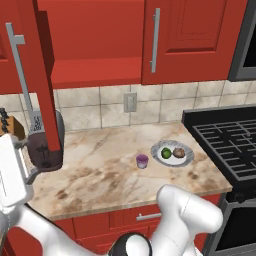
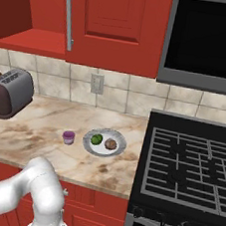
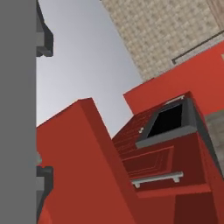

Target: Pick the avocado and bread from the counter and place them on the plate. Then pick the jam from the cabinet and place it next to the plate. Lastly close the cabinet door.

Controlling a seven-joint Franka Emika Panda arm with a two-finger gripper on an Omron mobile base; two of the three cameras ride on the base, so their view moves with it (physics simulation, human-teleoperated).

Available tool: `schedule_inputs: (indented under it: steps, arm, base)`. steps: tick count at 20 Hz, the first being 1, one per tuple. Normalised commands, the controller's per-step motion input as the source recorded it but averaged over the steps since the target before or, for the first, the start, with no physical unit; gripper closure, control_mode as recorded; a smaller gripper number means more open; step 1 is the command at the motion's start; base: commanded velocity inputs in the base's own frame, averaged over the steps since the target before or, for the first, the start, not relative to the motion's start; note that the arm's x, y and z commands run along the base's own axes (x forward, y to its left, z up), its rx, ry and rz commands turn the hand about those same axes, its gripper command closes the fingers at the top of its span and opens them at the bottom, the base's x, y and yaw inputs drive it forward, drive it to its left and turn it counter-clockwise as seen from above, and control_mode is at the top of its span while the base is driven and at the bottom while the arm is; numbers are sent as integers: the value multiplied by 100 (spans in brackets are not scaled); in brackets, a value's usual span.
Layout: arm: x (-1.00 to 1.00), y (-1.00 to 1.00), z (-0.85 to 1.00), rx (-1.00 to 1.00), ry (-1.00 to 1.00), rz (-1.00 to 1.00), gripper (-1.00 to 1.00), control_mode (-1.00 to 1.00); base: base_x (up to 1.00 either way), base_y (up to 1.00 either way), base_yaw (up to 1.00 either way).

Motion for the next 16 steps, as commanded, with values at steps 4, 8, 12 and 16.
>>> schedule_inputs:
  steps: [4,8,12,16]
  arm:
    - [53,0,3,3,15,-6,-100,-100]
    - [10,22,30,0,10,-5,-100,-100]
    - [1,39,45,0,5,-1,-100,-100]
    - [5,10,21,0,8,-2,-100,-100]
  base:
    - [0,0,0]
    - [0,0,0]
    - [0,0,0]
    - [0,0,0]
